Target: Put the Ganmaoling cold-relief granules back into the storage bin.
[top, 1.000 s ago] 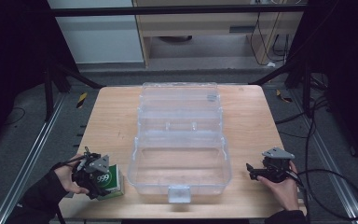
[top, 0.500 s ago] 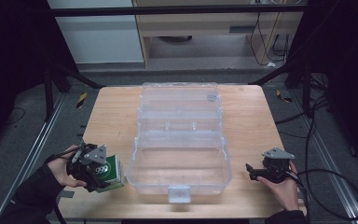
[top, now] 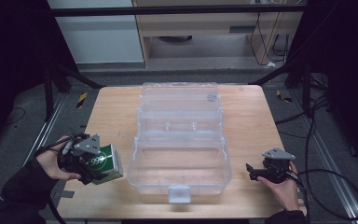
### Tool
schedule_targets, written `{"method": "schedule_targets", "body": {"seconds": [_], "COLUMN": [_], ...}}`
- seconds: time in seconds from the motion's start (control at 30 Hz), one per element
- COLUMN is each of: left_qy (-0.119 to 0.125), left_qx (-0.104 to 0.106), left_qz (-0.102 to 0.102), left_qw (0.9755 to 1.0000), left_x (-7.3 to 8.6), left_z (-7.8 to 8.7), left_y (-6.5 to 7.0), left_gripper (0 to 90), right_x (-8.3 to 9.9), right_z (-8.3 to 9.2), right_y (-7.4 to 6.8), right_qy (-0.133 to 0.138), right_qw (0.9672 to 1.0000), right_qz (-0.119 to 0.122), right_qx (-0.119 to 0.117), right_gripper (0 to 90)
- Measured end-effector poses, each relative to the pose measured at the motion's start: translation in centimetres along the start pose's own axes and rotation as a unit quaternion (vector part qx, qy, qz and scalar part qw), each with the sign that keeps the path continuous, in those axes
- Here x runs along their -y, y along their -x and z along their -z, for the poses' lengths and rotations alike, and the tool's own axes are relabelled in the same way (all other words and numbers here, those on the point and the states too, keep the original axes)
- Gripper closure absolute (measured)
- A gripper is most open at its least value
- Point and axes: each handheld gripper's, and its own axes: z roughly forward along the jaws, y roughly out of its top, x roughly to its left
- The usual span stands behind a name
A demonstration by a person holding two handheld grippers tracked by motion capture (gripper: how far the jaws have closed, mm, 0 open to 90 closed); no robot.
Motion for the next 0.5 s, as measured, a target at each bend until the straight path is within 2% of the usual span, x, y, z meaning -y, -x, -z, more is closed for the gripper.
{"method": "schedule_targets", "body": {"seconds": [0.17,0.5], "left_qy": [0.008,0.007], "left_qx": [-0.002,-0.004], "left_qz": [-0.001,-0.011], "left_qw": [1.0,0.9999], "left_x": [-1.0,-2.7], "left_z": [0.8,1.5], "left_y": [0.0,0.1], "left_gripper": [15.0,15.0], "right_x": [0.0,0.0], "right_z": [0.0,0.0], "right_y": [0.0,-0.1], "right_qy": [0.001,0.001], "right_qw": [1.0,1.0], "right_qz": [0.0,0.001], "right_qx": [-0.001,-0.001], "right_gripper": [2.3,2.3]}}
